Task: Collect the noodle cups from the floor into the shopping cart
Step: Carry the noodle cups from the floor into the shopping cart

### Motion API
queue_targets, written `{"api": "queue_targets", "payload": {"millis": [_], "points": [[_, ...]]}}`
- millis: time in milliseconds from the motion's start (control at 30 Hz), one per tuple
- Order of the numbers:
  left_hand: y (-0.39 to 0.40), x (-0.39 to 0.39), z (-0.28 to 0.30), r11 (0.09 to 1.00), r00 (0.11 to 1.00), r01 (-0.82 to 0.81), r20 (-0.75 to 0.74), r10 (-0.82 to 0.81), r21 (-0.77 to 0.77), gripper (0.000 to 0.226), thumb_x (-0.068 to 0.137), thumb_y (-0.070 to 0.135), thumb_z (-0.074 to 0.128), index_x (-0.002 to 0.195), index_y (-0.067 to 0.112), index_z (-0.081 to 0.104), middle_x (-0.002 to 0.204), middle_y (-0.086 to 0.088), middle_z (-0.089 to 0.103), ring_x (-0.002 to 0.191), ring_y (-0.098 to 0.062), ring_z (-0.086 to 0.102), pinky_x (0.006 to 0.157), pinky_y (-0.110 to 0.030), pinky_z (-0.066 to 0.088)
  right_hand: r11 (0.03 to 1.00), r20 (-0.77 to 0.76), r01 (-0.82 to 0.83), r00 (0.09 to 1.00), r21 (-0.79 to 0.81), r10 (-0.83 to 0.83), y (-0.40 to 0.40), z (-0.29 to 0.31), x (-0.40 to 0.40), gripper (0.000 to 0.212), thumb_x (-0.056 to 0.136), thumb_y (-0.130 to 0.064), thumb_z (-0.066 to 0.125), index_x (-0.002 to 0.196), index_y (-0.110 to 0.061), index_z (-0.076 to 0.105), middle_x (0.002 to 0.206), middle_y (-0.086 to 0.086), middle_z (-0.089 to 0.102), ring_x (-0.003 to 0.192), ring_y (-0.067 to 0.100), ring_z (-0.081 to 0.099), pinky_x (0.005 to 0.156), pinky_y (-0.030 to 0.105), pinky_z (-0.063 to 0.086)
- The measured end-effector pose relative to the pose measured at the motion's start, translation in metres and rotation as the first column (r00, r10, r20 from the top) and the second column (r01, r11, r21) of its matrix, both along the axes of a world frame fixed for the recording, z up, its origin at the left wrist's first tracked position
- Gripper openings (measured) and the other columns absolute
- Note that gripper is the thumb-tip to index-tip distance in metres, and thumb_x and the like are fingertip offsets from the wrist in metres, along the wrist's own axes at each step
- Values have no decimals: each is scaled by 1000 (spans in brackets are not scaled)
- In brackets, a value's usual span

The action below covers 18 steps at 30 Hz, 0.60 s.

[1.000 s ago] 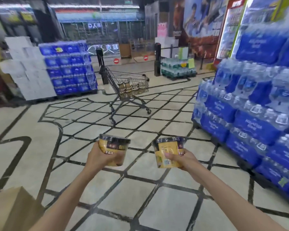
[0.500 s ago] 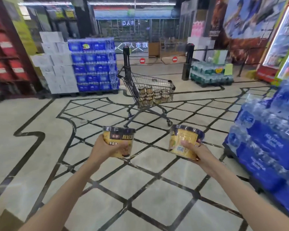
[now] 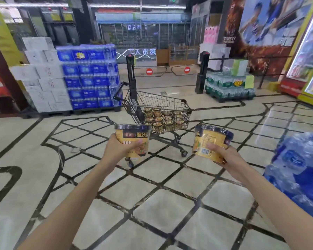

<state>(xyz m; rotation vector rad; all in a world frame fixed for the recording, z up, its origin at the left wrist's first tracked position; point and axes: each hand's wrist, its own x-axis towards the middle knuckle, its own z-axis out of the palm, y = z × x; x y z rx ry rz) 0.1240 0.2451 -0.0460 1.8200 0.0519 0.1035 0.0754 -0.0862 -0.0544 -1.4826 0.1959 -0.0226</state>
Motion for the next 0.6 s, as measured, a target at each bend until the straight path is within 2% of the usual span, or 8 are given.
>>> {"api": "queue_targets", "payload": {"millis": [67, 133, 200, 267, 367, 467, 533, 600], "points": [[-16, 51, -3, 1000, 1000, -2, 17, 3, -20, 60, 56, 40, 88, 105, 19, 63, 94, 3, 72, 86, -12, 68, 66, -24, 54, 1000, 22, -15, 1000, 6, 15, -15, -3, 52, 49, 67, -32, 79, 112, -20, 61, 107, 0, 71, 96, 15, 65, 78, 29, 48], [-31, 103, -8, 999, 1000, -11, 26, 12, -39, 39, 67, 25, 84, 100, 20, 65, 91, 4, 72, 81, -9, 68, 64, -22, 54, 1000, 33, -25, 999, 1, 25, -29, -7, 106, 80, 39, -48, 91, 109, -22, 63, 102, -1, 73, 92, 15, 69, 80, 31, 50], [-45, 158, -13, 998, 1000, -14, 21, 15, -57, 44, 68, 23, 83, 107, 17, 63, 94, 1, 72, 77, -6, 69, 56, -17, 52, 999, 36, -35, 999, -1, 35, -42, -13, 162, 95, 22, -53, 92, 107, -22, 65, 99, -3, 74, 90, 14, 70, 83, 33, 51], [-57, 212, -13, 996, 999, -41, 8, 41, -77, 47, 67, 22, 84, 108, 15, 62, 95, -2, 73, 72, -5, 69, 53, -17, 51, 999, 38, -46, 998, 16, 45, -55, -13, 221, 78, 37, -44, 92, 107, -22, 65, 96, -3, 75, 89, 15, 70, 79, 32, 50], [-72, 293, -9, 993, 997, -71, -22, 70, -90, 47, 68, 22, 83, 108, 15, 60, 94, -4, 73, 77, -12, 70, 62, -26, 54, 998, 37, -42, 999, 46, 40, -69, -9, 308, 58, 55, -30, 82, 109, -19, 63, 98, -1, 72, 89, 15, 67, 71, 29, 49], [-75, 364, -8, 977, 989, -136, -74, 126, -164, 60, 65, 29, 86, 112, 14, 53, 100, -6, 71, 87, -21, 70, 71, -34, 56, 998, 19, -44, 999, 42, 43, -78, -6, 391, 79, 37, -43, 91, 107, -22, 61, 99, -2, 73, 94, 17, 68, 72, 30, 49], [-74, 407, -8, 969, 986, -151, -105, 133, -196, 73, 53, 41, 89, 111, 14, 54, 100, -7, 72, 87, -22, 71, 70, -34, 56, 997, 21, -62, 998, 39, 61, -79, -5, 442, 79, 37, -46, 90, 107, -24, 61, 100, -3, 73, 97, 17, 67, 73, 29, 49], [-70, 450, -10, 966, 985, -149, -116, 127, -210, 74, 48, 43, 88, 110, 14, 59, 96, -6, 74, 84, -22, 72, 67, -32, 56, 997, 38, -80, 996, 9, 79, -80, -9, 493, 93, 27, -54, 91, 109, -23, 61, 99, -3, 73, 90, 13, 69, 69, 24, 50]]}}
